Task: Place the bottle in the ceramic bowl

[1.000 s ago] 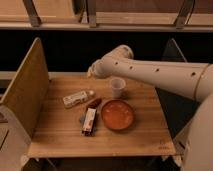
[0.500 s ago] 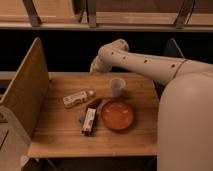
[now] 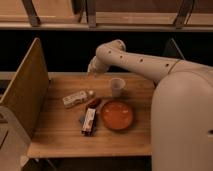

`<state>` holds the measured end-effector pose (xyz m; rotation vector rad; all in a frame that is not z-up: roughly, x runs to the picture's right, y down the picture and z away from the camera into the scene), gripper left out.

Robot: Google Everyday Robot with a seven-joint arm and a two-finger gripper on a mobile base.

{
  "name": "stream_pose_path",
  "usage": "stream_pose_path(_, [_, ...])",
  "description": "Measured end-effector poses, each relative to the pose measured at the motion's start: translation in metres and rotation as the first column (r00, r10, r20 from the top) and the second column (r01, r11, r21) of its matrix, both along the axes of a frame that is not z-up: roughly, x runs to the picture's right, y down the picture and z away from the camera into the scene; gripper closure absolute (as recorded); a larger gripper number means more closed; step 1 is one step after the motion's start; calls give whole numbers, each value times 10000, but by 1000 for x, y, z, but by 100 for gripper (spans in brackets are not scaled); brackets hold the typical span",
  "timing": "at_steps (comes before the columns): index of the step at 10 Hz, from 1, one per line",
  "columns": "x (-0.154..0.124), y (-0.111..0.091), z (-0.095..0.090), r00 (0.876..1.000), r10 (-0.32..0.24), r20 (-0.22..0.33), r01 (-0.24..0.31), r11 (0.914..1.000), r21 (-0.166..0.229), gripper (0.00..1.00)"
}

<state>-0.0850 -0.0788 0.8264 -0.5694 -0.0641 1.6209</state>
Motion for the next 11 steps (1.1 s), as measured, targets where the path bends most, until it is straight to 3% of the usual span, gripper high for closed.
stream_pose_path(2, [-23, 18, 17, 9991, -406, 142, 417, 9951, -898, 65])
stream_pose_path(4, [-37, 27, 30, 9962, -854, 196, 873, 9875, -1314, 72])
stream_pose_path(5, [-44, 29, 32, 9942, -1056, 212, 1076, 9838, -1431, 72])
stream_pose_path(9, [-42, 28, 33, 9945, -1026, 195, 1043, 9841, -1436, 72])
stream_pose_path(10, [-45, 30, 34, 9963, -813, 282, 847, 9850, -1506, 72])
stream_pose_path(11, [-52, 36, 39, 9989, -261, 380, 324, 9840, -1753, 72])
